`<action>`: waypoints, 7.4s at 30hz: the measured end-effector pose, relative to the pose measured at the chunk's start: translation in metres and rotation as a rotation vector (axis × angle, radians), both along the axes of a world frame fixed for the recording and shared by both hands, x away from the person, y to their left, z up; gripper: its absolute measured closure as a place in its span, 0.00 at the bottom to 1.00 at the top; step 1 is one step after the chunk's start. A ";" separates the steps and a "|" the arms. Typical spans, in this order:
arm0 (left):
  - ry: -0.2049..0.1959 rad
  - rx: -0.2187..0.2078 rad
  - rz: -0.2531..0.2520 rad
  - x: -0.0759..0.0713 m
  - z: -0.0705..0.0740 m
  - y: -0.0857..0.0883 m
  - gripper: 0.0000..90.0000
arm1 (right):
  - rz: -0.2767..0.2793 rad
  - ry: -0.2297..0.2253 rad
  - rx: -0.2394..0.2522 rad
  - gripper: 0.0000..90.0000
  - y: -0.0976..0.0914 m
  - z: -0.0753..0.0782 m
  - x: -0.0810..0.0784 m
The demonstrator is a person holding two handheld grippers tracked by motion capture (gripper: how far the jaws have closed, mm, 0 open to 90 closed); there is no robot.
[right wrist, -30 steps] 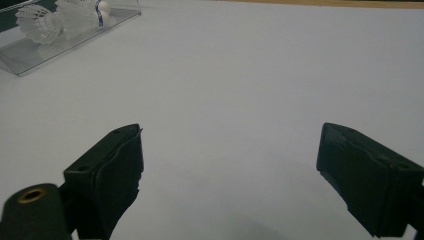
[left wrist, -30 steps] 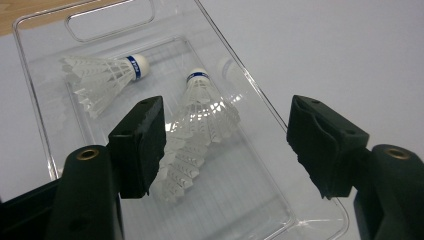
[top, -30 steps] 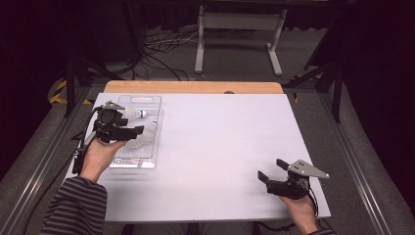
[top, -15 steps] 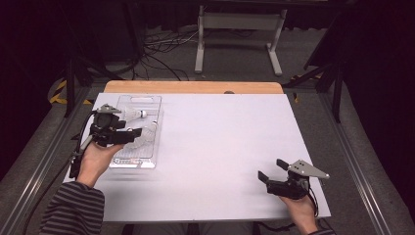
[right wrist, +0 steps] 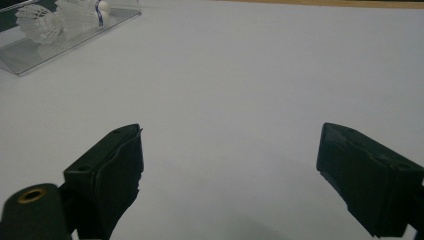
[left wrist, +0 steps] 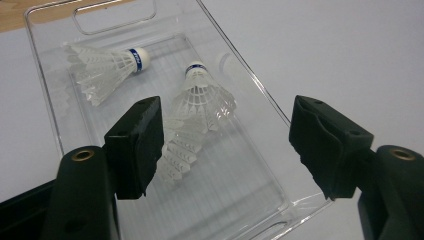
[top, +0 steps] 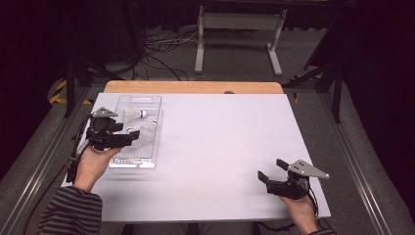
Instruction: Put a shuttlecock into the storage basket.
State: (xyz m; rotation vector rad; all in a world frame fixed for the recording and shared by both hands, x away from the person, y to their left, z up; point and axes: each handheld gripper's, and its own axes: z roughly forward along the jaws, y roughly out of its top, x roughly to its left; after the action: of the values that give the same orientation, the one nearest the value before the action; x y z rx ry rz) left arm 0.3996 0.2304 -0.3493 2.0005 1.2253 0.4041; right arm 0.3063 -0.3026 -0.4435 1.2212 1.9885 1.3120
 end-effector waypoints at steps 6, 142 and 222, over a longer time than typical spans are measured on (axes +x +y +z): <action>-0.003 -0.015 -0.001 -0.004 -0.001 0.003 0.34 | -0.001 -0.001 0.000 0.13 0.000 0.000 0.000; -0.148 -0.159 0.098 -0.081 -0.051 0.041 0.30 | -0.003 0.000 -0.005 0.13 0.000 0.000 0.000; -0.259 -0.218 0.192 -0.103 -0.086 0.067 0.27 | -0.016 -0.002 -0.001 0.13 -0.001 0.001 -0.001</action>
State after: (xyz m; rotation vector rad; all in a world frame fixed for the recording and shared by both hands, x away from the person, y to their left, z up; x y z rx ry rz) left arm 0.2963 0.2978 -0.4354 1.5977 1.2427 0.5780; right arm 0.3055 -0.3038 -0.4429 1.2321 1.9746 1.3034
